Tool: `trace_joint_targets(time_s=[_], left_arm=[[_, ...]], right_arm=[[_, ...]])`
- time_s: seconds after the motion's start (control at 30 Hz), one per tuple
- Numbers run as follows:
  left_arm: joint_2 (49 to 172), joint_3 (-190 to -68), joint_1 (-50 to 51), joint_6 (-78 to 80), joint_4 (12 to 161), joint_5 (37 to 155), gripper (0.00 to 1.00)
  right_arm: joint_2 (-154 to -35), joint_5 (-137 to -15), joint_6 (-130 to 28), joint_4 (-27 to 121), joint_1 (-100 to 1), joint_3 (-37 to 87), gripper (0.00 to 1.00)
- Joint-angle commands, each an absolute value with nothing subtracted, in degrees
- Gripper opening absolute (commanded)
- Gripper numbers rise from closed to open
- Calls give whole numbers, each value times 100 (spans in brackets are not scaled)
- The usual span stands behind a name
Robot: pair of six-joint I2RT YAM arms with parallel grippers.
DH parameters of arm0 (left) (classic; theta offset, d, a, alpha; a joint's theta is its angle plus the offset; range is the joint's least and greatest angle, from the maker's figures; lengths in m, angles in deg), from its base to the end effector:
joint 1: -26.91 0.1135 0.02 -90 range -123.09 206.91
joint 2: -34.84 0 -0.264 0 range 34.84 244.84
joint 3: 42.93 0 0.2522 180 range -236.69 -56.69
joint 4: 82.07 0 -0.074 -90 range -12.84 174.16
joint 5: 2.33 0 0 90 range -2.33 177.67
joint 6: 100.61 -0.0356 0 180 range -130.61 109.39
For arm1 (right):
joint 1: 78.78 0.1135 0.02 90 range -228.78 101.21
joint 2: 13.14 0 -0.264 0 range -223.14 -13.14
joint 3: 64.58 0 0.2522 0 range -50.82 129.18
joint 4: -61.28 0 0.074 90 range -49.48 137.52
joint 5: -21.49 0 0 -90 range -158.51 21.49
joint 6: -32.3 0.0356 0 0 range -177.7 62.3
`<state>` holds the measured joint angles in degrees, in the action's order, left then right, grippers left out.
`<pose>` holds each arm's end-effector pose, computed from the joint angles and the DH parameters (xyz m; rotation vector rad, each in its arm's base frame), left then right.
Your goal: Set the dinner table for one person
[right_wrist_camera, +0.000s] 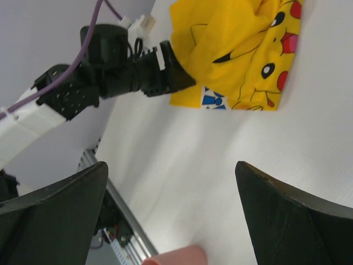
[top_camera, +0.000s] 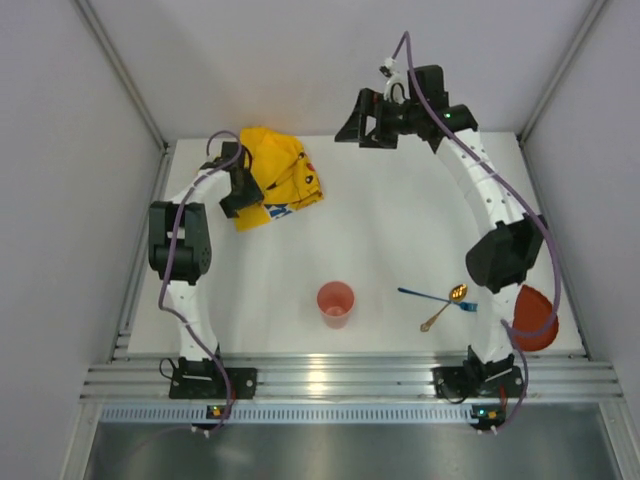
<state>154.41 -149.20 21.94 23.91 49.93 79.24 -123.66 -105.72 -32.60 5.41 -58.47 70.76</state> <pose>0.4469 -0.0336 0.1893 -0.7163 2.5223 -0.0447 0.3950 0.1691 0.4138 -0.3212 2.1807 1.1449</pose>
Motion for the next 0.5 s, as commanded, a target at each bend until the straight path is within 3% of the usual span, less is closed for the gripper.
trace_joint_targets(time_s=[0.0, 0.17, 0.2, 0.27, 0.47], left_arm=[[15674, -14898, 2199, 2490, 5024, 8142, 69], [15824, -14459, 2050, 2455, 5085, 8503, 36], [15850, -14406, 2006, 2385, 5094, 8503, 16], [15885, -14344, 1875, 2279, 5033, 8512, 3], [15842, -14239, 1234, 1699, 4769, 8407, 0]], right_arm=[[-13362, -10042, -3020, 472, -5716, 7968, 100], [-14908, -9541, -2896, 471, -5567, 8997, 100], [-15137, -9418, -2844, 550, -5541, 8998, 100], [-15322, -9277, -2808, 708, -5471, 8998, 100], [-15903, -8741, -2878, 919, -5286, 9076, 100]])
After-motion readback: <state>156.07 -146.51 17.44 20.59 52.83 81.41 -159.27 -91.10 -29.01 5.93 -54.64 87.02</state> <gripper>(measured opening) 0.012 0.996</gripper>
